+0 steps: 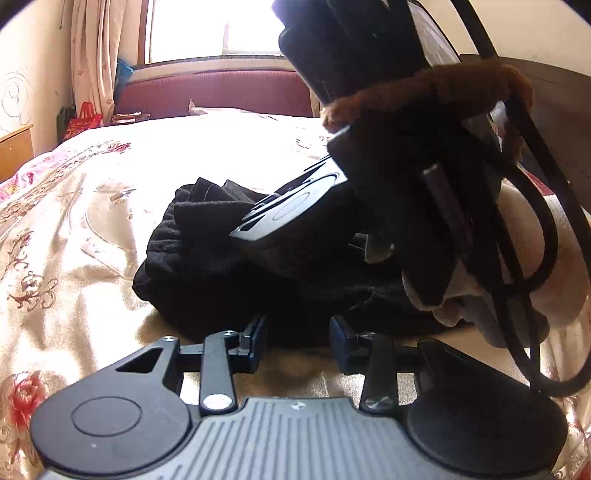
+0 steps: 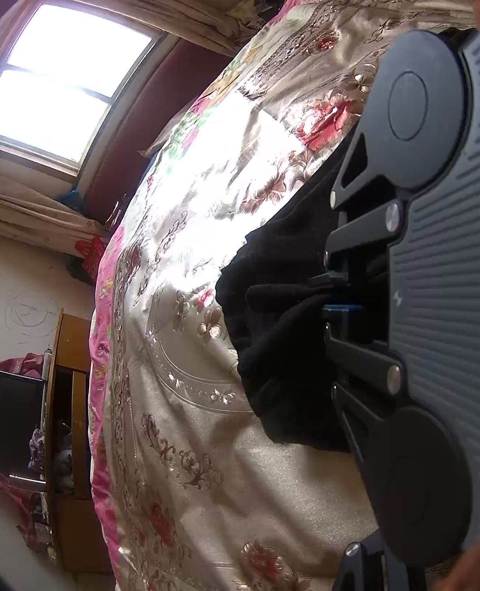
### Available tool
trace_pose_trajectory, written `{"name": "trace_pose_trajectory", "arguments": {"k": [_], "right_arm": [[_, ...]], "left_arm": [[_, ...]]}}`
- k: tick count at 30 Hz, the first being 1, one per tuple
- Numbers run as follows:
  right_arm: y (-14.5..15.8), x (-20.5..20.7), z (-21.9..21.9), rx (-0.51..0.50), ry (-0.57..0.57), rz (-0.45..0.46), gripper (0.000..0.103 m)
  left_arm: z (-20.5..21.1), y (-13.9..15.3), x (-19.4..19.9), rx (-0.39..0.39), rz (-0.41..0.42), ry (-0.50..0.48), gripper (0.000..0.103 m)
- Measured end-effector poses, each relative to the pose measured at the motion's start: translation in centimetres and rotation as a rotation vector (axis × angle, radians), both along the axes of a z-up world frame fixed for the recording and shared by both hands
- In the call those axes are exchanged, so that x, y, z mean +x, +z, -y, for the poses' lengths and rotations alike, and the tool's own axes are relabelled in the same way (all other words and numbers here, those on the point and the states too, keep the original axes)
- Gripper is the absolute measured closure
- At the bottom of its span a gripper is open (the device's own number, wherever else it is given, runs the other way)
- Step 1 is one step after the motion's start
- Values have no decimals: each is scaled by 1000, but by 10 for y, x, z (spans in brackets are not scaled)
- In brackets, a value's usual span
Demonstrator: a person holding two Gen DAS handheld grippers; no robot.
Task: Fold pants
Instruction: 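Open both grippers and press the folded trousers flat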
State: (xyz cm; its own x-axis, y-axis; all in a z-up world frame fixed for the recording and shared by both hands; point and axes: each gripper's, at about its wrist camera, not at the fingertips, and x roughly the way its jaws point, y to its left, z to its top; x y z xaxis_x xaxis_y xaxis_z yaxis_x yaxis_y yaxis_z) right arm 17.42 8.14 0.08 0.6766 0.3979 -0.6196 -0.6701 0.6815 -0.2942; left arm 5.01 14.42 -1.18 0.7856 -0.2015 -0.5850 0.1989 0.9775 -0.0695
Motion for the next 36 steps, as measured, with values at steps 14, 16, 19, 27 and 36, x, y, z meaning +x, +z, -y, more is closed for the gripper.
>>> {"name": "trace_pose_trajectory", "arguments": {"k": [14, 16, 19, 27, 36], "right_arm": [[-12, -17, -13, -7, 108, -16, 89], [3, -17, 3, 65, 104, -34, 88], [36, -11, 41, 185, 71, -90, 87], [57, 83, 162, 127, -265, -21, 68], [-6, 181, 230, 197, -306, -454, 65]], "left_arm": [[-5, -11, 7, 63, -48, 7, 51], [-10, -12, 7, 63, -60, 2, 51], [-18, -2, 3, 61, -46, 8, 51], [-3, 43, 51, 74, 131, -66, 46], [26, -2, 133, 150, 49, -108, 46]]}}
